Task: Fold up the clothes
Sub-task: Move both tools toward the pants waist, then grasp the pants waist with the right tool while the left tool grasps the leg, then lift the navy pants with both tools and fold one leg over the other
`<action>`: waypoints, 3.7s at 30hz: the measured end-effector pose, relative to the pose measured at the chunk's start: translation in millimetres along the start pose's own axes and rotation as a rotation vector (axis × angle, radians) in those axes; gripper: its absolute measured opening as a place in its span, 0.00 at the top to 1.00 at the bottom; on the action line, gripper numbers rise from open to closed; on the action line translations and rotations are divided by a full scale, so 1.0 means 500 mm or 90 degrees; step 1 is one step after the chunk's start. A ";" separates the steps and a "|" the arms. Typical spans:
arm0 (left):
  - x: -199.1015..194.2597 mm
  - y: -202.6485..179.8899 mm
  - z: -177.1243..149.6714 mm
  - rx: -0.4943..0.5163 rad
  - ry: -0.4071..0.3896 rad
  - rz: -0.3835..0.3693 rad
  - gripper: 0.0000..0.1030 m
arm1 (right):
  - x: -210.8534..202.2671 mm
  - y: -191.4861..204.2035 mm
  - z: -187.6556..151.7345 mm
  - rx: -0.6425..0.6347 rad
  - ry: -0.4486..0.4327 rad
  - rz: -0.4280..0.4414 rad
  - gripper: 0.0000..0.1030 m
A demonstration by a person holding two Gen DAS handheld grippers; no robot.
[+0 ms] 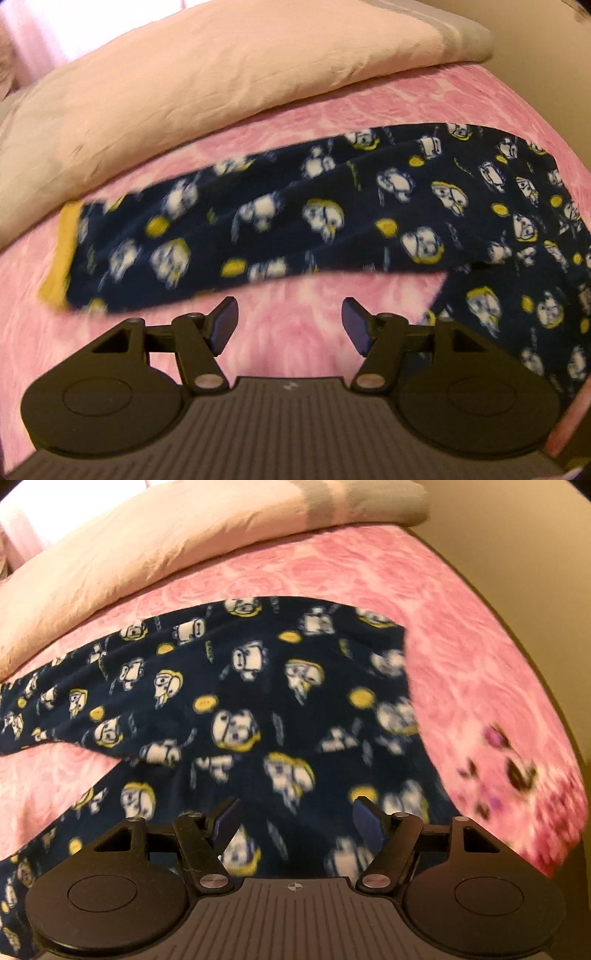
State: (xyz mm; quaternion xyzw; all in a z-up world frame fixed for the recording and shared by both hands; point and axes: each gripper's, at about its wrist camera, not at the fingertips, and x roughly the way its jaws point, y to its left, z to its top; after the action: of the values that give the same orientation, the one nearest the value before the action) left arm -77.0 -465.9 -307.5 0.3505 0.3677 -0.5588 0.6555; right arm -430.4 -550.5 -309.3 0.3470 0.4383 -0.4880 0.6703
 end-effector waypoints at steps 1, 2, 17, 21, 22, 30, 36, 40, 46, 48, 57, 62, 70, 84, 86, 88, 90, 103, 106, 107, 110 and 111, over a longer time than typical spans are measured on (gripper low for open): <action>0.024 0.005 0.013 0.013 -0.010 -0.006 0.43 | 0.025 0.003 0.013 -0.015 0.000 0.002 0.32; 0.048 0.011 0.026 0.025 -0.021 -0.012 0.43 | 0.051 0.007 0.027 -0.030 -0.001 0.004 0.32; 0.346 0.125 0.280 0.262 -0.103 -0.070 0.47 | 0.318 0.002 0.368 -0.248 -0.107 0.024 0.32; 0.412 0.161 0.300 0.305 -0.035 -0.077 0.56 | 0.358 -0.007 0.427 -0.275 -0.097 0.053 0.32; 0.428 0.169 0.302 0.310 -0.018 -0.079 0.56 | 0.370 -0.010 0.435 -0.277 -0.087 0.063 0.32; 0.475 0.205 0.292 0.293 0.047 -0.136 0.75 | 0.445 -0.041 0.444 -0.250 -0.038 0.111 0.32; 0.437 0.163 0.263 0.373 0.020 -0.108 0.98 | 0.431 -0.050 0.435 -0.235 -0.042 0.142 0.91; 0.345 0.164 0.226 0.334 -0.060 -0.068 0.98 | 0.350 -0.033 0.394 -0.288 -0.123 0.105 0.94; 0.117 0.195 0.078 0.182 -0.153 -0.037 0.98 | 0.151 -0.022 0.238 -0.360 -0.243 0.074 0.94; 0.041 0.186 -0.002 0.143 -0.153 -0.032 0.98 | 0.094 -0.017 0.169 -0.377 -0.257 0.070 0.94; -0.080 0.061 -0.345 -0.018 0.004 -0.022 0.97 | 0.000 -0.024 -0.163 -0.392 -0.115 0.038 0.94; -0.035 0.005 -0.445 -0.109 0.124 -0.025 0.94 | 0.065 -0.037 -0.272 -0.334 0.032 0.003 0.72; -0.052 0.090 -0.441 -0.391 0.043 -0.018 0.57 | 0.039 -0.159 -0.259 0.126 -0.030 0.089 0.26; 0.027 0.142 -0.449 -0.604 0.055 -0.034 0.56 | 0.068 -0.369 -0.299 0.624 -0.151 0.201 0.35; 0.035 0.144 -0.441 -0.600 0.046 -0.033 0.60 | 0.078 -0.369 -0.301 0.617 -0.148 0.204 0.38; 0.043 0.146 -0.432 -0.596 0.037 -0.032 0.76 | 0.088 -0.371 -0.290 0.596 -0.145 0.204 0.62; 0.045 0.145 -0.419 -0.573 0.040 -0.027 0.88 | 0.097 -0.375 -0.269 0.561 -0.142 0.189 0.63; 0.044 0.134 -0.431 -0.588 0.036 -0.031 0.87 | 0.092 -0.404 -0.257 0.568 -0.111 0.184 0.63; 0.032 0.134 -0.422 -0.570 0.020 -0.027 0.97 | 0.101 -0.393 -0.248 0.536 -0.110 0.160 0.80; 0.014 0.133 -0.421 -0.563 0.003 -0.021 0.97 | 0.097 -0.390 -0.245 0.521 -0.115 0.149 0.95; -0.046 0.126 -0.426 -0.547 -0.046 -0.002 0.97 | 0.062 -0.404 -0.243 0.508 -0.154 0.148 0.96; -0.069 0.122 -0.432 -0.546 -0.061 0.003 0.97 | 0.050 -0.411 -0.243 0.506 -0.164 0.150 0.95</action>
State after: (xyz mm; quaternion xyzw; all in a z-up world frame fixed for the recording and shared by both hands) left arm -39.6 -253.5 -379.0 0.0209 0.5351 -0.3697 0.7593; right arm -654.2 -508.7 -385.9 0.5621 0.0859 -0.5784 0.5849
